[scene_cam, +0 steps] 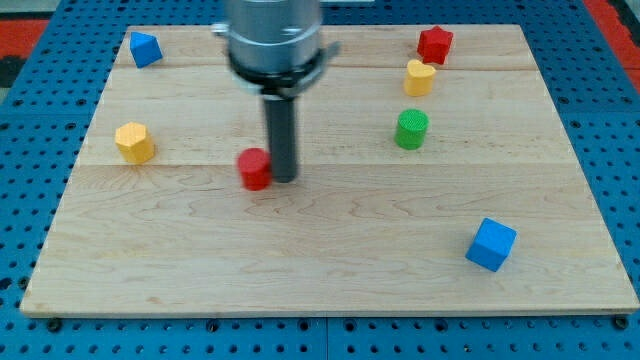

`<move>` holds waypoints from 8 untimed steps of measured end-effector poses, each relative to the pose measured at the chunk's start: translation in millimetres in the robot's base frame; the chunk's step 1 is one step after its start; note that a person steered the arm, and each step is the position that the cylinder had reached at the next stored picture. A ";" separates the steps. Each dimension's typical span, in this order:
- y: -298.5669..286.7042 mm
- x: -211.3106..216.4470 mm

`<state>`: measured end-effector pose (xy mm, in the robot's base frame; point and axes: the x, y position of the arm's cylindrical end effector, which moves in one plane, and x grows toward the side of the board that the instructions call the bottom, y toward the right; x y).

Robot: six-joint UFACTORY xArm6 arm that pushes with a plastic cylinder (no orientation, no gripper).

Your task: Move the red circle to the bottom left

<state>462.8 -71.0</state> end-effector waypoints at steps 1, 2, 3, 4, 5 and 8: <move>-42.5 -7.2; -39.4 -36.0; -78.3 -22.0; -114.9 23.7; -125.3 25.8; -144.1 41.1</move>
<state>503.9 -215.1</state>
